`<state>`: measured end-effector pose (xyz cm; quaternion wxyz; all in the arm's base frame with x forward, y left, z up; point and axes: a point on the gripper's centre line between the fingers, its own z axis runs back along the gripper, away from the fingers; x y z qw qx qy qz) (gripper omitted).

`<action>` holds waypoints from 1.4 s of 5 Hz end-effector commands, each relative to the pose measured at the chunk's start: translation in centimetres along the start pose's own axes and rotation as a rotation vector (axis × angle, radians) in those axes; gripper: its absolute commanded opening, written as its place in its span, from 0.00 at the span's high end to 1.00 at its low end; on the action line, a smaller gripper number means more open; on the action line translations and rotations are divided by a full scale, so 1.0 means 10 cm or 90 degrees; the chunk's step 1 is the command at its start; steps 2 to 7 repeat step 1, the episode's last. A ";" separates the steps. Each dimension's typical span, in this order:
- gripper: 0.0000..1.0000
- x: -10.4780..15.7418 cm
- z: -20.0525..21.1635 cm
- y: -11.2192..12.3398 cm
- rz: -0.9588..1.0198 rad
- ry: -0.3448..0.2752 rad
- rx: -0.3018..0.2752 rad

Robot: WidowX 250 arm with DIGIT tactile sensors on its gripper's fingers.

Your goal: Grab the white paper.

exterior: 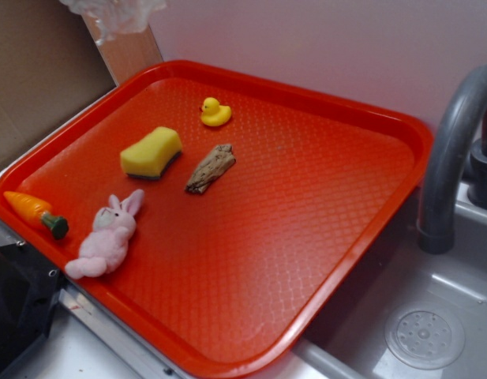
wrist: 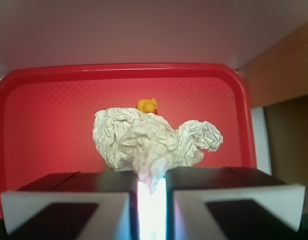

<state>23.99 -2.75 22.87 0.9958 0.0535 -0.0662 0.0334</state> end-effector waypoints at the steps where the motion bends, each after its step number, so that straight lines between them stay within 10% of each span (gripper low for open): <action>1: 1.00 0.01 0.26 0.15 0.011 -0.048 -0.001; 7: 1.00 0.01 0.26 0.15 0.011 -0.048 -0.001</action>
